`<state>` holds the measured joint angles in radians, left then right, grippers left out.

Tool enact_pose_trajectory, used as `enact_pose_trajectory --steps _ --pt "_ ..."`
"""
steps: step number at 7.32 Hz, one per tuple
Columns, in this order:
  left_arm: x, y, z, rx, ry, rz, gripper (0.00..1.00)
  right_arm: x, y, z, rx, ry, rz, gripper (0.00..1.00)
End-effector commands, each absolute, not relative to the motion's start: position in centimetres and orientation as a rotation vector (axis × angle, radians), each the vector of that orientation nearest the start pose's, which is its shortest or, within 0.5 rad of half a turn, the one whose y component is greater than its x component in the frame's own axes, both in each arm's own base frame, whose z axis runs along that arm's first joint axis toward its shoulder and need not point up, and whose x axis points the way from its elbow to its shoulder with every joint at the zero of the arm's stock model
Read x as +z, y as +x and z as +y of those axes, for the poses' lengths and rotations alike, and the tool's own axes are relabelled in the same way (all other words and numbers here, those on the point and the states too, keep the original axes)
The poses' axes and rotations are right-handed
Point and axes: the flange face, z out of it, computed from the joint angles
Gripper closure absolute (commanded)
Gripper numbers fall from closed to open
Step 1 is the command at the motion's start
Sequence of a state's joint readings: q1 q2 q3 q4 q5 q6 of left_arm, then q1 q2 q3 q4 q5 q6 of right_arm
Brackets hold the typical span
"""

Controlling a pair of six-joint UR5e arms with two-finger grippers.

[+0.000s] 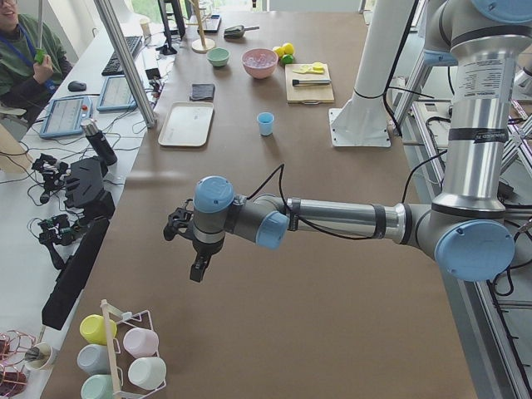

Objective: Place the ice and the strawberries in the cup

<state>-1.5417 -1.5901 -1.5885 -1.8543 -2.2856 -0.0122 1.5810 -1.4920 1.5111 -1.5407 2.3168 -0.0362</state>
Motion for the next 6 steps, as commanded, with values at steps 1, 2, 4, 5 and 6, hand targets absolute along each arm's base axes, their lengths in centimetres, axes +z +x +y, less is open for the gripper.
enact_pose_trajectory --steps 1,2,4,5,6 --pt "62.9 -8.9 -50.6 0.141 0.264 0.741 0.02 63.0 7.0 -53.9 -0.029 0.081 -0.764 0.0" --pt "63.9 -9.0 -49.4 0.126 0.243 0.744 0.02 62.9 7.0 -53.9 -0.03 0.083 -0.766 0.0" --pt "63.8 -8.8 -49.3 0.127 0.243 0.743 0.02 63.0 7.0 -54.1 -0.031 0.084 -0.764 0.0" --pt "63.9 -9.0 -49.3 0.124 0.243 0.742 0.02 63.0 7.0 -54.0 -0.031 0.084 -0.764 0.0" --pt "63.9 -9.0 -49.3 0.122 0.242 0.742 0.02 63.1 7.0 -54.0 -0.032 0.085 -0.764 0.0"
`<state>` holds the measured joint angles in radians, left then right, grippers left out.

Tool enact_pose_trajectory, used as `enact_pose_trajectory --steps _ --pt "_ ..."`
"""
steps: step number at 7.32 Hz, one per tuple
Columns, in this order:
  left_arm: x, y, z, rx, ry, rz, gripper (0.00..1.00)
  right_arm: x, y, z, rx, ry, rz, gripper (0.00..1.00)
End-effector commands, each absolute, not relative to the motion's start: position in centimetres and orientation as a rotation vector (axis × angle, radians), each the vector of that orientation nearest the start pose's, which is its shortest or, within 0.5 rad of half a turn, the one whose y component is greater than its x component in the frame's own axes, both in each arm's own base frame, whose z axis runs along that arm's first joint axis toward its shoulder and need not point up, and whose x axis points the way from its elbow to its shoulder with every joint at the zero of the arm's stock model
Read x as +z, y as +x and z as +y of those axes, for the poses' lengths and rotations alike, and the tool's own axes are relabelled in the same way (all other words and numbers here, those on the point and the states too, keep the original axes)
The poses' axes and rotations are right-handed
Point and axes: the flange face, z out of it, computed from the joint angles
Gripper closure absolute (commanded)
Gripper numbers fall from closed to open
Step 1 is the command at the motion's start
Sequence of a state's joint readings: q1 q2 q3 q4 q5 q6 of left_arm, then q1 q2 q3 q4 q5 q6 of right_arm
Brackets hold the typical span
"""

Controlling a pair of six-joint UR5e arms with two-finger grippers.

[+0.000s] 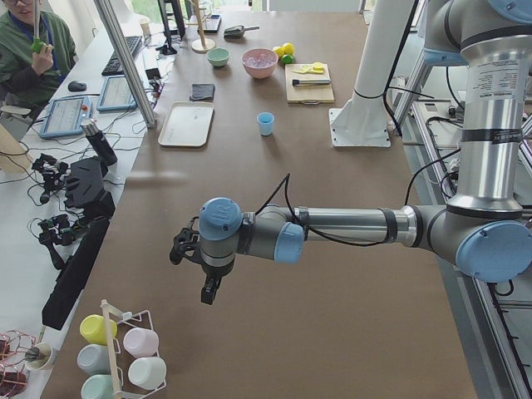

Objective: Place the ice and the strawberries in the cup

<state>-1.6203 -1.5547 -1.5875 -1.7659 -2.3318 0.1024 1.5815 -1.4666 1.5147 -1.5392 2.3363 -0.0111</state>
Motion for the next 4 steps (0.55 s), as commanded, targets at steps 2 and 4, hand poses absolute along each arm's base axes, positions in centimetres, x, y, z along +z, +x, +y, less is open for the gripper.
enact_pose_trajectory --steps 2,4 --pt "63.89 -8.82 -49.32 0.125 0.241 0.743 0.02 63.23 7.07 -53.79 -0.032 0.085 -0.755 0.0" --pt "63.89 -8.97 -49.29 0.124 0.243 0.742 0.02 63.19 7.02 -53.78 -0.031 0.083 -0.763 0.0"
